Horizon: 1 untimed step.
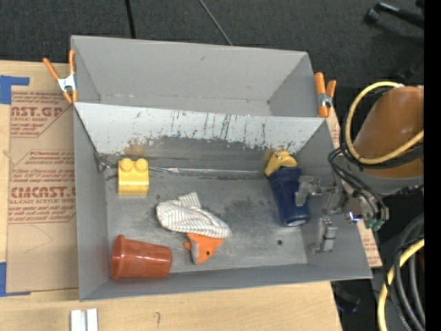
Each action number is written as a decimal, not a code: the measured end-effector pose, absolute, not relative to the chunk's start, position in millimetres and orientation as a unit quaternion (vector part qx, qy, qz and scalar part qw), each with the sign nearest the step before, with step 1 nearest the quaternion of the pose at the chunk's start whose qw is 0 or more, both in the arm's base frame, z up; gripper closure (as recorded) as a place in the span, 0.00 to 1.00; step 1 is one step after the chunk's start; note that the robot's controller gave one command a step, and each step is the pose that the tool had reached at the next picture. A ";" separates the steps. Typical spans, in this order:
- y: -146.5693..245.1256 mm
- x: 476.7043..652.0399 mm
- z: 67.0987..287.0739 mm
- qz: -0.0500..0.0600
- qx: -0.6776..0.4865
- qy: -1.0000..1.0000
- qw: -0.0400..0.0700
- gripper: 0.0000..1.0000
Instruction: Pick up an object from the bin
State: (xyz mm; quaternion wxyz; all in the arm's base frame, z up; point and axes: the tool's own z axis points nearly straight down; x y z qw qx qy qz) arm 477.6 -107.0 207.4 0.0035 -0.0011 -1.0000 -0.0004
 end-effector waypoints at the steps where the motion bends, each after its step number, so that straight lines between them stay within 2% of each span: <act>1: -106.5 479.3 211.9 0.000 0.000 -1.000 0.000 0.00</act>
Offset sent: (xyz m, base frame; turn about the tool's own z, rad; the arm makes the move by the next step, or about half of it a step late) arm 0.0118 0.0103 -0.0373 0.1016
